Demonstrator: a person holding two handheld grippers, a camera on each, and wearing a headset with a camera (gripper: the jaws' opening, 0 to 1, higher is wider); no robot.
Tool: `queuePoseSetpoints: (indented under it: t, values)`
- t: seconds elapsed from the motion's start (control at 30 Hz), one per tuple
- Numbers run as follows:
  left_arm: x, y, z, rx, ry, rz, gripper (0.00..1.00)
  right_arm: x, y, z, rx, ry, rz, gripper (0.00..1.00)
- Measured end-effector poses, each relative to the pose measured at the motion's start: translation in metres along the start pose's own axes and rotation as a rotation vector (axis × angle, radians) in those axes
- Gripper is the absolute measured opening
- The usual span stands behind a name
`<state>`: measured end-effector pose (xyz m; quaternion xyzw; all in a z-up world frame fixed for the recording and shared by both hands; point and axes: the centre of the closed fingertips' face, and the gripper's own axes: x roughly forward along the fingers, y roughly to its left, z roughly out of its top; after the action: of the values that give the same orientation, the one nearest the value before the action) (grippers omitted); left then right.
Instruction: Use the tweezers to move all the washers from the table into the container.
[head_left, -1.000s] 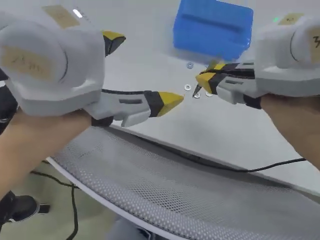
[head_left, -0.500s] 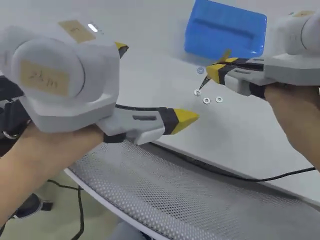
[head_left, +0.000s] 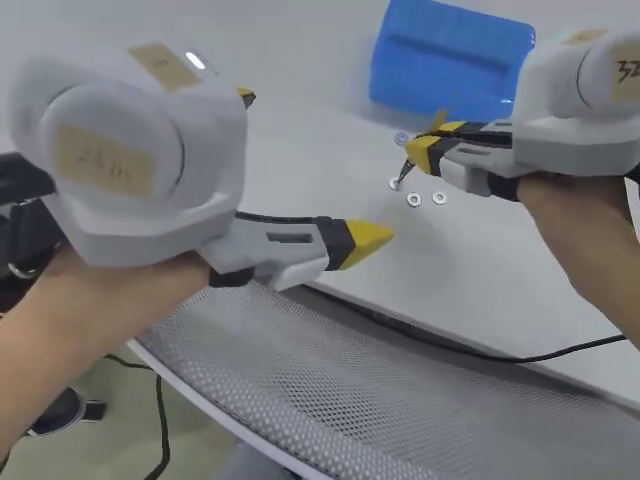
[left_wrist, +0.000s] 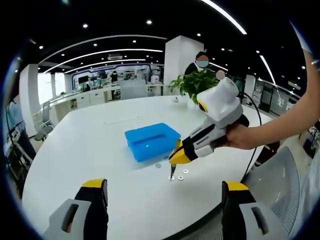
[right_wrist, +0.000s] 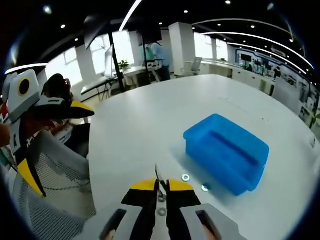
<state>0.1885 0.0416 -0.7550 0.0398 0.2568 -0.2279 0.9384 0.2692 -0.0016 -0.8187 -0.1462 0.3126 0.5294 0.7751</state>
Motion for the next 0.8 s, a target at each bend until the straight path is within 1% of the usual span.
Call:
queuePoseSetpoints:
  t: [0.07, 0.23, 0.33, 0.53, 0.57, 0.67, 0.73, 0.77, 0.8]
  values:
    - [0.000, 0.000, 0.000, -0.002, 0.000, 0.002, 0.96, 0.000, 0.000, 0.001, -0.024, 0.009, -0.004, 0.02]
    - [0.000, 0.000, -0.001, -0.019, 0.012, -0.005, 0.98, 0.002, 0.000, 0.003, -0.041, 0.034, 0.003, 0.01]
    - [0.001, 0.000, -0.002, -0.014, 0.019, -0.006, 0.98, 0.000, 0.003, 0.007, -0.032, 0.030, 0.013, 0.00]
    - [0.002, 0.001, -0.003, -0.007, 0.025, -0.002, 0.97, -0.009, 0.002, 0.023, -0.045, 0.007, 0.015, 0.00]
    - [0.002, 0.002, -0.002, -0.004, 0.020, 0.003, 0.96, -0.010, 0.002, 0.025, -0.050, 0.005, 0.020, 0.00]
    - [0.001, 0.002, -0.001, -0.014, 0.019, 0.003, 0.97, -0.014, 0.001, 0.033, -0.059, -0.001, 0.028, 0.00]
    - [0.000, 0.003, 0.002, -0.027, 0.011, 0.007, 0.97, -0.016, 0.000, 0.039, -0.048, -0.009, 0.035, 0.00]
    - [-0.001, 0.003, 0.006, -0.037, -0.004, 0.005, 0.97, -0.019, -0.001, 0.046, -0.042, -0.023, 0.032, 0.00]
    - [-0.002, 0.003, 0.008, -0.035, -0.007, 0.006, 0.97, -0.021, -0.001, 0.050, -0.043, -0.029, 0.031, 0.00]
